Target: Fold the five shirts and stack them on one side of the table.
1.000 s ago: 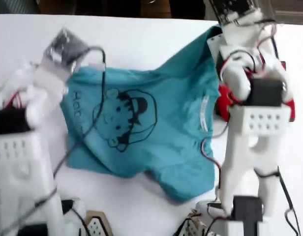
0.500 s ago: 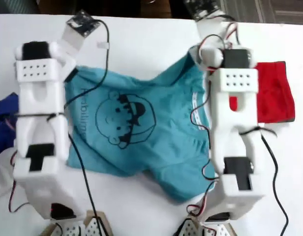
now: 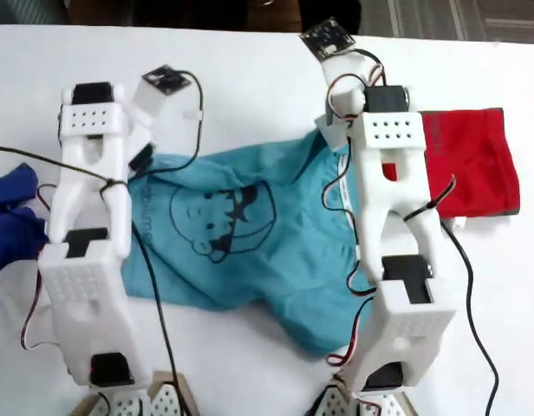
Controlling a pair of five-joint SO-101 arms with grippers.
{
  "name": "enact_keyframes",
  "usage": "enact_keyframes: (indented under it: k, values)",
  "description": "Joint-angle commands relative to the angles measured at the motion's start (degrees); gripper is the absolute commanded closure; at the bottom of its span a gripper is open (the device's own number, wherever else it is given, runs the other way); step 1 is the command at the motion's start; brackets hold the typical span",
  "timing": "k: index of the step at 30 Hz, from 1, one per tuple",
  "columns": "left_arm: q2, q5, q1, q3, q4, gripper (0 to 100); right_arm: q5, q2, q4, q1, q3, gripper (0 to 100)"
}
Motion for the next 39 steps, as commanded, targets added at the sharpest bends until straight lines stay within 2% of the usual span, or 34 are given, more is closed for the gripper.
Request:
enact_keyframes:
  k: [1, 4, 11, 18, 24, 28, 34, 39]
  values:
    - [-1.0, 0.4, 0.5, -3.0, 0.4, 97, -0.4, -0.6, 0.4, 0.7, -2.6, 97.9]
    - [-0.8, 1.9, 0.3, -3.9, 0.7, 97, -0.4, -0.5, 0.7, 0.7, -2.5, 97.9]
    - [-1.8, 19.6, 1.1, -4.4, 3.7, 97, -0.4, -0.6, 1.2, 0.6, 0.0, 97.9]
    - [-7.2, 32.4, -1.1, -3.7, 3.9, 97, 0.0, -0.6, 2.5, 2.0, 0.0, 97.9]
    - [-7.4, 32.5, 2.5, -2.1, 2.7, 97, 0.1, -0.7, 2.5, 1.5, -0.2, 97.9]
    - [-7.3, 30.3, 2.8, 3.1, -2.4, 95, 0.0, -0.7, 2.5, 1.6, -0.2, 97.9]
    - [-7.4, 35.3, 1.5, 9.8, -7.0, 81, -0.1, -0.2, 2.5, 1.6, 0.0, 97.9]
    - [-7.8, 40.0, 1.2, 9.8, -6.7, 80, -0.3, -0.1, 2.5, 1.5, 0.0, 97.9]
